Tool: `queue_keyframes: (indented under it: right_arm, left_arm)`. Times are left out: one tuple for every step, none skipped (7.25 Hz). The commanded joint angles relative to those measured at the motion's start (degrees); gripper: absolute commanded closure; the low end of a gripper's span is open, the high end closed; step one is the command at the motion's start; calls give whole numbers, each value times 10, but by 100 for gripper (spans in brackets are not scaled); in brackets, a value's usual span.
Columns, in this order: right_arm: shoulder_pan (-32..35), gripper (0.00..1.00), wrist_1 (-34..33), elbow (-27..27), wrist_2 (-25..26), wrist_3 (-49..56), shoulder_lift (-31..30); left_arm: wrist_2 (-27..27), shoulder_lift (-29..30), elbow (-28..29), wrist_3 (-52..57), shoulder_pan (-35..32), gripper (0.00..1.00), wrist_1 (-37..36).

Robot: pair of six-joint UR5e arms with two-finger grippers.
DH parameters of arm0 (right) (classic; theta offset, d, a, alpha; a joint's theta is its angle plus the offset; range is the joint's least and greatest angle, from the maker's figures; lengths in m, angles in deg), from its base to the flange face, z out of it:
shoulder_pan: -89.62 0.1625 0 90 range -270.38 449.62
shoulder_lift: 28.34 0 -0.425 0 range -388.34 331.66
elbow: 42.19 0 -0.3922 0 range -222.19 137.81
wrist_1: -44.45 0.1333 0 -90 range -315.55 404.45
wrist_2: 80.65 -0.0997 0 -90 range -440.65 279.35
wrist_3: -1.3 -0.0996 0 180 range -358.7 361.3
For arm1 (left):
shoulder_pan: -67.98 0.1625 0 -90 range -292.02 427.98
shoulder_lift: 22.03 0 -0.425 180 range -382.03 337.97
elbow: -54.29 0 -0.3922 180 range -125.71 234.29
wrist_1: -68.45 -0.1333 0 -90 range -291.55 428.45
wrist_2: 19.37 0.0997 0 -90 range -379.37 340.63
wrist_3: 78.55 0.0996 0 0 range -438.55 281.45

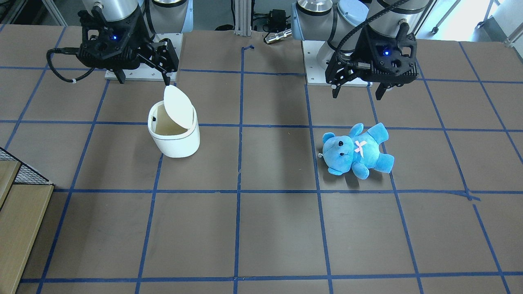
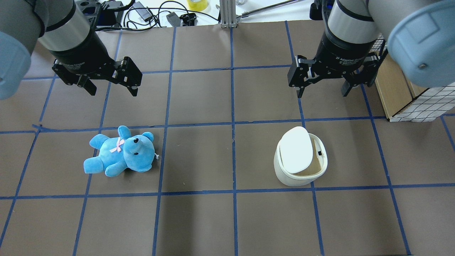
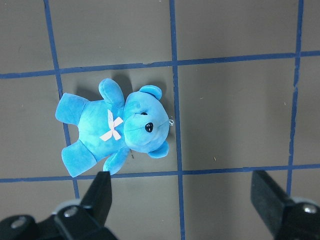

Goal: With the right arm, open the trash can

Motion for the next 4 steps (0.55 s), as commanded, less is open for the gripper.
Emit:
queue_keyframes:
  right_arm:
    - [0, 0, -26, -1, 19, 0, 2]
    - [0, 0, -30, -2, 18, -2, 2]
    - [0, 0, -31, -1, 18, -2, 2]
    - [0, 0, -31, -2, 19, -2, 1]
  left_arm:
    - [0, 0, 0, 0, 0, 0, 0]
    - [0, 0, 0, 0, 0, 0, 0]
    - [0, 0, 0, 0, 0, 0, 0]
    - [0, 0, 0, 0, 0, 0, 0]
